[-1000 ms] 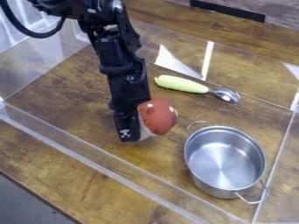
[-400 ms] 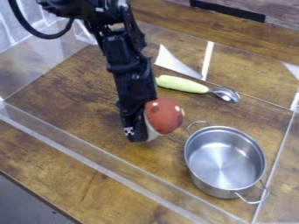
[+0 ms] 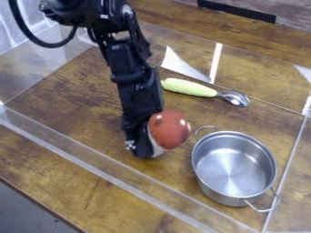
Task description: Remove the mushroom from the silver pot and put it on the table
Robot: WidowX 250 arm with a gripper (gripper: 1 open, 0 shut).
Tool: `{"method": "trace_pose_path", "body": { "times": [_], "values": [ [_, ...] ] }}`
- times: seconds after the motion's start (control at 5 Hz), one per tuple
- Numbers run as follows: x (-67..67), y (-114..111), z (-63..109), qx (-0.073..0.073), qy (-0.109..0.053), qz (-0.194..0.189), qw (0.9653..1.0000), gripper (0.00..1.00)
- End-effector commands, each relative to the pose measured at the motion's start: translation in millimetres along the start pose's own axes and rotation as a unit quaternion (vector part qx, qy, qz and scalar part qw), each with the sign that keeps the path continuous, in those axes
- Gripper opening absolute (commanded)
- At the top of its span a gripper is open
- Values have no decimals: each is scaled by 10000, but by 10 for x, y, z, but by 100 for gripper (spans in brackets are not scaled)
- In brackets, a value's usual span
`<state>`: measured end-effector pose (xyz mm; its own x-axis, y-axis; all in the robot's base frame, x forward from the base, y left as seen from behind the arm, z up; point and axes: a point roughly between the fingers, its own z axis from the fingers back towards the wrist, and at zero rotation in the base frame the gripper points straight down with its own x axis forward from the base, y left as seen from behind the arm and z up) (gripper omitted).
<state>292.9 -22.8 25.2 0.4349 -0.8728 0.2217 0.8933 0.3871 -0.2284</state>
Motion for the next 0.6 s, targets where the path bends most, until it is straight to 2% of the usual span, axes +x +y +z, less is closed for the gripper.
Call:
{"method": "trace_pose_path", "body": {
  "times": [0.0, 0.2, 0.4],
  "values": [
    [103, -120, 215, 209, -121, -376, 9990, 0],
    [113, -64, 220, 306, -133, -175, 9993, 0],
    [109, -27, 268, 350, -111, -162, 9992, 0]
  ]
}}
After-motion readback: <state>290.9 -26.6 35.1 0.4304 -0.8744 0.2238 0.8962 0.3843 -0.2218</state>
